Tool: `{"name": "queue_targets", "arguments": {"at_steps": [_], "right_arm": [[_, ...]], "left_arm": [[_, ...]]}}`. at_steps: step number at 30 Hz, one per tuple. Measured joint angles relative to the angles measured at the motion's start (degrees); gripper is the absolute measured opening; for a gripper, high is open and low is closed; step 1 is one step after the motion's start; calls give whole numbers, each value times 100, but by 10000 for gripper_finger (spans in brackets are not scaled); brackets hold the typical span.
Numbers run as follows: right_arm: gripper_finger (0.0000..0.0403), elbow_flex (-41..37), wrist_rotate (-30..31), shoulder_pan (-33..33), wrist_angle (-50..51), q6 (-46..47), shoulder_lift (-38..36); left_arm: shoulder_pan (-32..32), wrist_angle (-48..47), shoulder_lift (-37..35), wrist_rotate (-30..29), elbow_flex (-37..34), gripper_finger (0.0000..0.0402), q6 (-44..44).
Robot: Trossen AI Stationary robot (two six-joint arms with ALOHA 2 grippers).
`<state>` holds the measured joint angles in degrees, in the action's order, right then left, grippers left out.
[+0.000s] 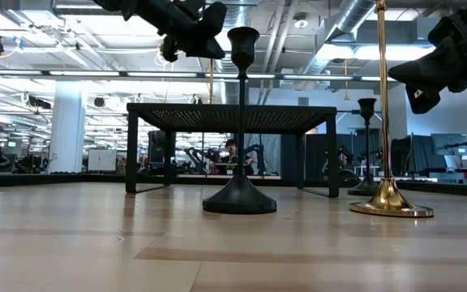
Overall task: Pick & Place candle stick holders
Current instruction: Put the top left gold candle holder on the shelf, then put the top metal candle holder on the shelf
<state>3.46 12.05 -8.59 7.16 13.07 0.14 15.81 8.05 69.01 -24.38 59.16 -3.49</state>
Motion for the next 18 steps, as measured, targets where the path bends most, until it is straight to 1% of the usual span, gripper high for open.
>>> {"name": "queue_targets", "arguments": {"at_steps": [13,18], "right_arm": [[0,1,0,1,0,-1,0],[0,1,-2,1,2,-1,0]], "left_arm": [[0,-7,-4,0,-2,153,0],[-83,-179,-221,-3,-9,177,0]]}}
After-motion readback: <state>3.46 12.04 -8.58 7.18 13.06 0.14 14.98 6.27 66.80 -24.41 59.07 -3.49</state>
